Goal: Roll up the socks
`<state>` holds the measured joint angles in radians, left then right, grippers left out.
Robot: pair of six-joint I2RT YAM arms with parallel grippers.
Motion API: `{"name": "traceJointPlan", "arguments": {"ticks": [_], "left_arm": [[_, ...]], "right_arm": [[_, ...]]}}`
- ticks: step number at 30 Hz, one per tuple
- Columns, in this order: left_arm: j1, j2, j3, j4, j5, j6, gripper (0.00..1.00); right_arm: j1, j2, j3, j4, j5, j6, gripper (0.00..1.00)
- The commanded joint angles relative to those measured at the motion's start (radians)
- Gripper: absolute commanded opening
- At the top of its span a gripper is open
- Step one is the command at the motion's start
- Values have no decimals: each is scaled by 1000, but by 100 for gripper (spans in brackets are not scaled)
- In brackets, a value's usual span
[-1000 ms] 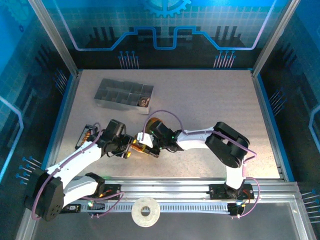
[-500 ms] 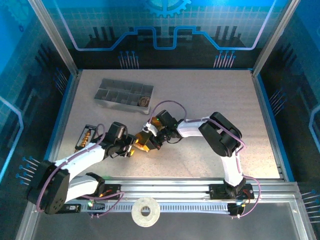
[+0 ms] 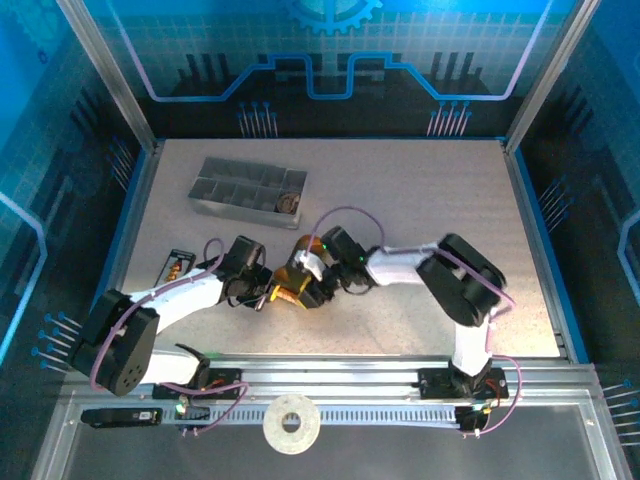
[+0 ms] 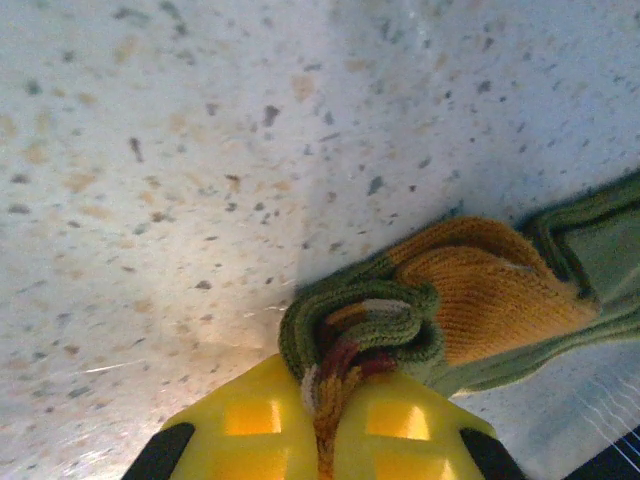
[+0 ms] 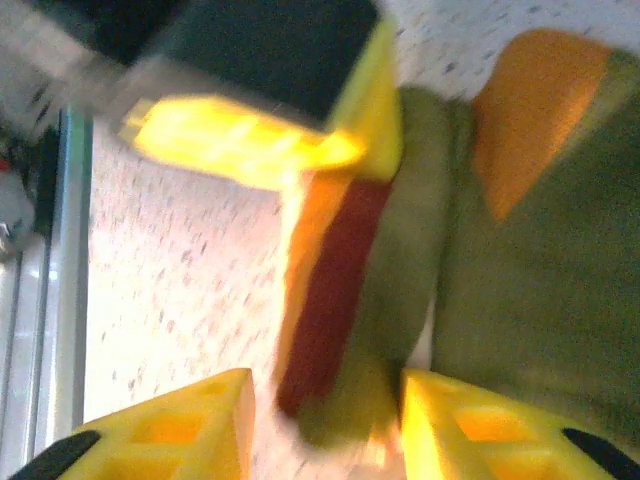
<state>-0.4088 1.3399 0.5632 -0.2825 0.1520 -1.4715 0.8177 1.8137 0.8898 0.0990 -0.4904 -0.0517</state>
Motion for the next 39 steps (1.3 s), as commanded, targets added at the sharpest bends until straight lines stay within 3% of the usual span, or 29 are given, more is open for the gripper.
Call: {"name": "traceJointPlan", "arguments": {"ticks": [1, 5, 8, 12, 16, 18, 26, 27, 32, 39], "left_arm": [[-1, 30, -4, -282, -4, -51, 0], [-1, 49, 28, -320, 29, -65, 0], [-1, 73, 63, -352, 43, -48, 0], [-1, 89, 82, -366, 46, -40, 0], [-1, 90, 81, -362, 49, -43, 0], [-1, 87, 81, -360, 49, -42, 0], [-1, 42, 77, -343, 41, -34, 0], [-1, 26, 76, -343, 35, -33, 0], [2, -135, 61, -344, -31, -45, 45], [3, -318, -17, -235, -84, -28, 72]], "right_arm": [[145, -184, -217, 299, 401, -264, 65], [273, -186, -187, 262, 704, -471, 66], [320, -148, -181, 315, 812, -572, 67], [358, -72, -129, 327, 886, -654, 64], [377, -20, -92, 309, 874, -661, 56], [378, -2, -80, 299, 874, -645, 50], [359, 34, -19, 164, 828, -541, 0], [350, 32, -16, 126, 806, -517, 0], [264, 28, -16, -40, 514, -355, 0], [141, 82, 18, -107, 200, -151, 0]]}}
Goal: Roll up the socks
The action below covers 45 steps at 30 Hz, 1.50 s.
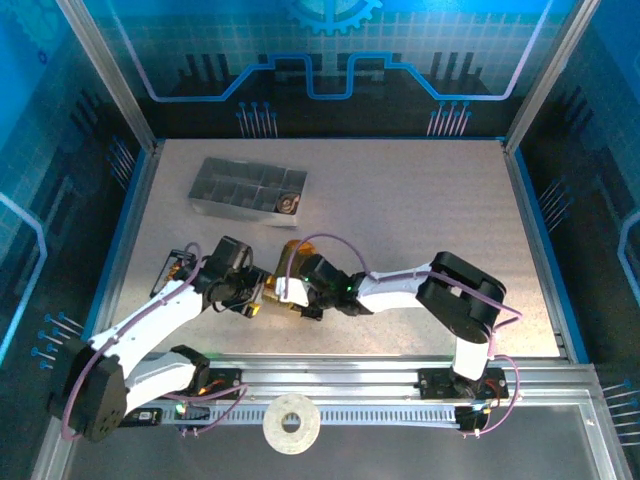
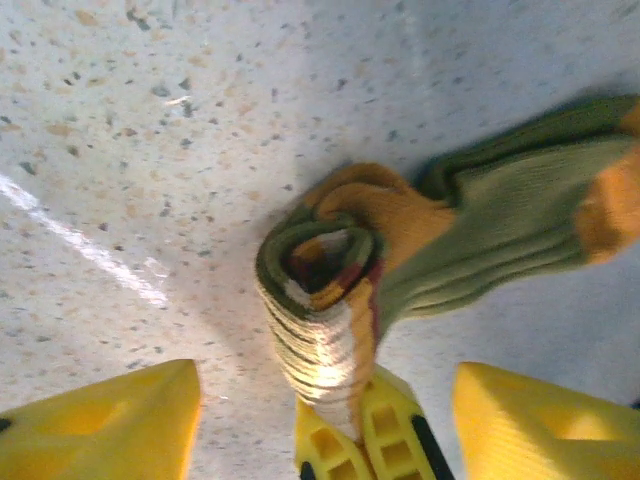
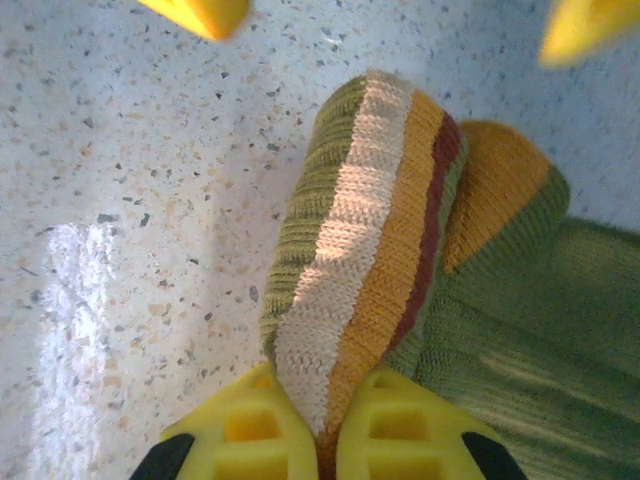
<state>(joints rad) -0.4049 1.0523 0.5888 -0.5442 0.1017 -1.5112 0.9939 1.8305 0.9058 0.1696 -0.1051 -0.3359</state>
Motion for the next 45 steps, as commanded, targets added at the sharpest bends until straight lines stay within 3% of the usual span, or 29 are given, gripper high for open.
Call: {"name": "traceJointPlan", "arguments": {"ticks": [1, 5, 13, 25, 29, 32, 35, 36, 41, 45], "left_arm": [[-2, -36, -55, 51, -29, 20, 72], [-12, -25, -85, 164, -2, 64, 70], [-43, 8, -138, 285, -14, 76, 51], [-58, 155, -178, 405, -17, 51, 53], [-62, 236, -146, 375, -5, 61, 49], [-69, 316, -124, 296, 31, 59, 29], [-79, 348, -112, 195, 34, 33, 4], [-82, 346, -102, 145, 26, 23, 0], [-83, 335, -25, -42, 2, -3, 0], [-87, 368, 33, -108, 15, -28, 0]], "right_arm": [[-54, 80, 14, -194, -220, 165, 0], [-112, 124, 40, -219, -318, 247, 0], [-188, 213, 117, -297, -463, 350, 0], [-214, 274, 178, -374, -509, 374, 0], [-214, 266, 180, -370, -488, 370, 0], [-202, 222, 163, -343, -442, 337, 8], [-177, 114, 99, -245, -367, 275, 26], [-164, 59, 60, -192, -313, 251, 34], [-18, -204, -156, 125, 101, 9, 65], [99, -234, -167, 173, 331, -167, 68]]}}
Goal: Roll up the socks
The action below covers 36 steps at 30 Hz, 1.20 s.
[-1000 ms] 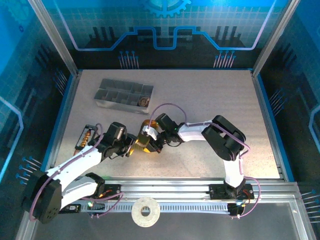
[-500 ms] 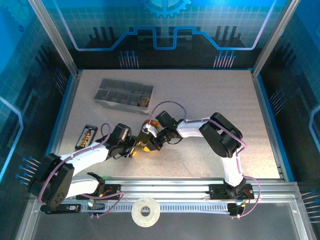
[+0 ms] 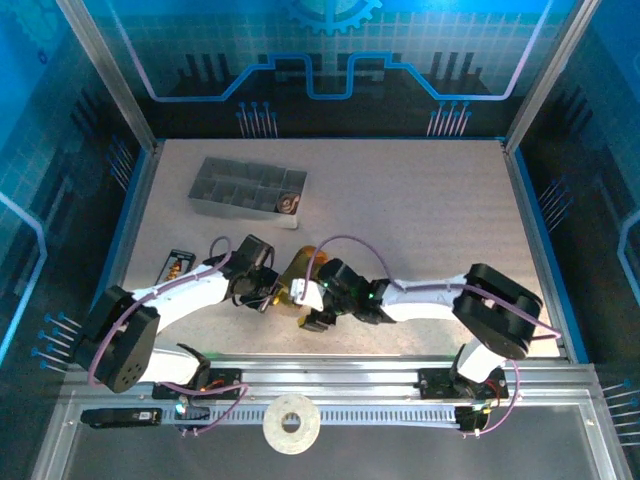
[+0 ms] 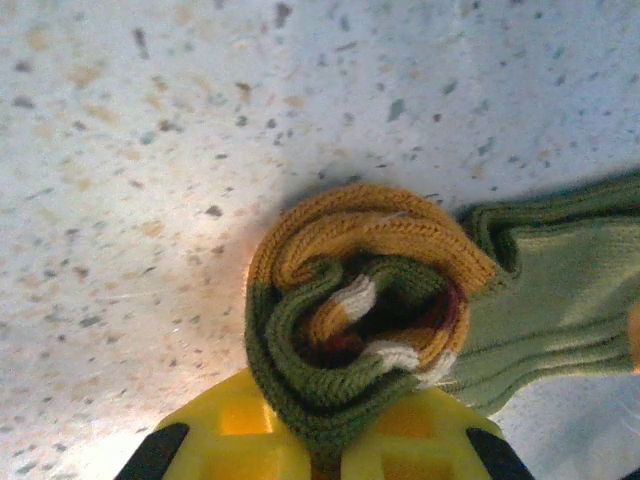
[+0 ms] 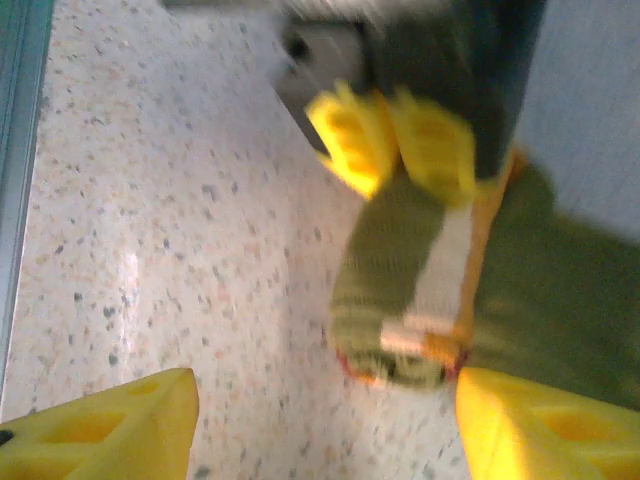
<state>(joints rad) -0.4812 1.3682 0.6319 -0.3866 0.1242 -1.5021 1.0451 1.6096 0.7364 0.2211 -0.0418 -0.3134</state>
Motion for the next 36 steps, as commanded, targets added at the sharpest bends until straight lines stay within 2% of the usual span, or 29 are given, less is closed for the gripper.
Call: {"name": "traceJointPlan", "arguments": {"ticks": [1, 6, 9, 13, 18, 19, 20, 22, 25, 28, 33, 36], "left_arm": [[-13, 62, -1, -269, -2, -44, 0], [-13, 98, 36, -273, 19, -54, 0], [-13, 113, 53, -275, 27, -47, 0], [-13, 114, 57, -270, 35, -44, 0], [-7, 52, 42, -278, 33, -60, 0], [-3, 29, 35, -272, 37, -67, 0], [1, 7, 27, -262, 41, -72, 5], [12, -48, 5, -245, 46, -92, 22], [31, -138, -22, -218, 30, -115, 46], [48, -226, -53, -170, -3, -135, 61], [62, -260, -83, -58, 12, -106, 65], [61, -265, -110, 20, 22, -111, 65]], "right_arm": [[77, -7, 1, 135, 303, -221, 68], [159, 100, 36, 176, 437, -316, 67], [174, 168, 71, 188, 483, -341, 61], [165, 236, 117, 188, 532, -342, 44], [128, 295, 195, 9, 532, -239, 20], [119, 295, 196, -27, 509, -208, 14], [110, 291, 194, -51, 484, -185, 8], [91, 276, 183, -101, 396, -137, 0], [51, 253, 171, -170, 202, -66, 0], [-7, 242, 166, -201, -14, 26, 0], [-117, 283, 178, -209, -305, 201, 0], [-163, 325, 201, -230, -411, 266, 0]]}}
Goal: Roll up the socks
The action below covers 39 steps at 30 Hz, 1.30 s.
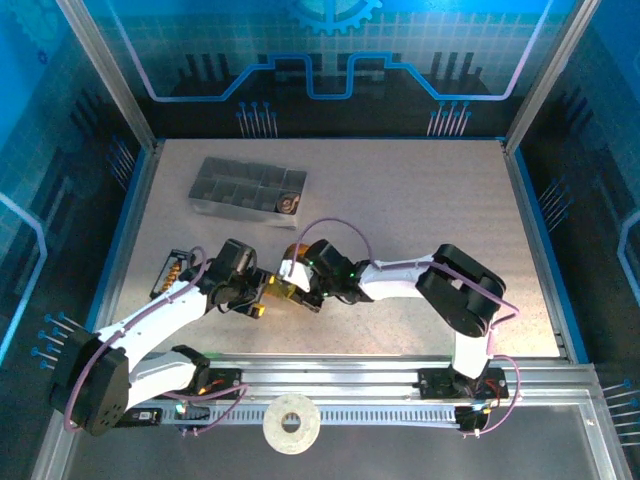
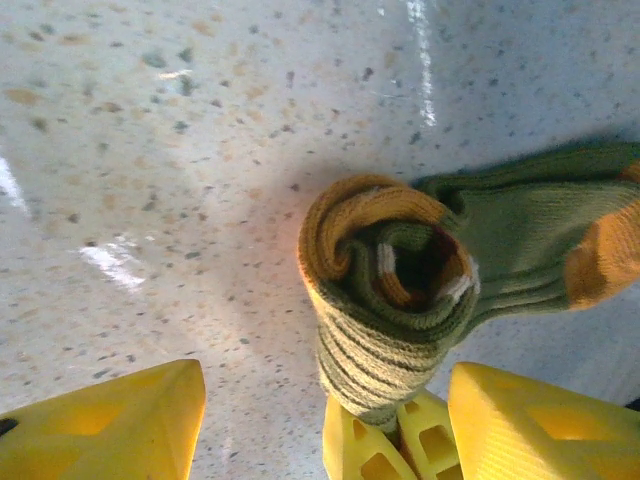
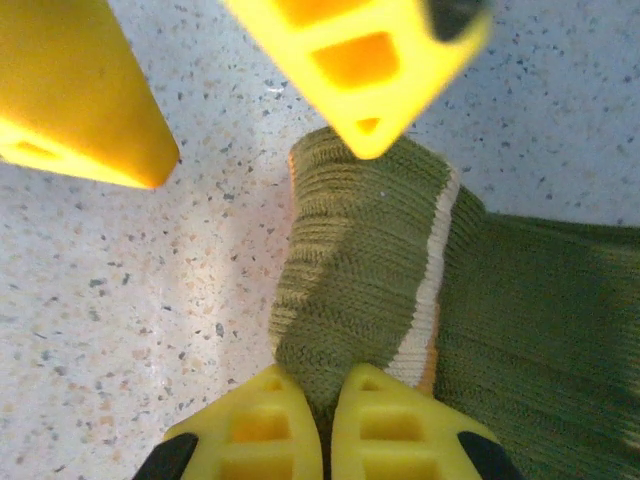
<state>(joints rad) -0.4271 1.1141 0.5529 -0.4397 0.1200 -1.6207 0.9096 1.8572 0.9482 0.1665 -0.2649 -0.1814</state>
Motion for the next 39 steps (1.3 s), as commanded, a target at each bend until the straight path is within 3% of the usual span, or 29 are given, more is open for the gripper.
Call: {"name": "traceJointPlan", "arguments": {"ticks": [1, 17, 20, 24, 27, 29, 32, 35, 39], "left_arm": [[7, -10, -41, 100, 29, 4, 65], [-7, 186, -55, 267, 50, 75, 58], [-9, 232, -61, 278, 38, 100, 49], [-18, 268, -57, 198, 30, 107, 26], [-39, 234, -32, 44, -17, 89, 9], [-55, 197, -16, -57, -55, 71, 2], [-73, 161, 3, -153, -83, 31, 0], [-86, 171, 25, -196, -85, -6, 0], [-96, 234, 82, -243, -71, -14, 0]], "right_arm": [[-41, 92, -2, -186, -220, 148, 0], [-189, 253, 102, -271, -510, 352, 0], [-202, 271, 109, -254, -555, 391, 0], [-195, 250, 120, -276, -540, 338, 4], [-172, 175, 117, -314, -425, 224, 13], [-151, 82, 67, -253, -319, 176, 20], [-89, -104, -61, -71, -105, 81, 35], [42, -259, -239, 149, 151, -80, 51], [208, -288, -260, 175, 429, -232, 54]]}}
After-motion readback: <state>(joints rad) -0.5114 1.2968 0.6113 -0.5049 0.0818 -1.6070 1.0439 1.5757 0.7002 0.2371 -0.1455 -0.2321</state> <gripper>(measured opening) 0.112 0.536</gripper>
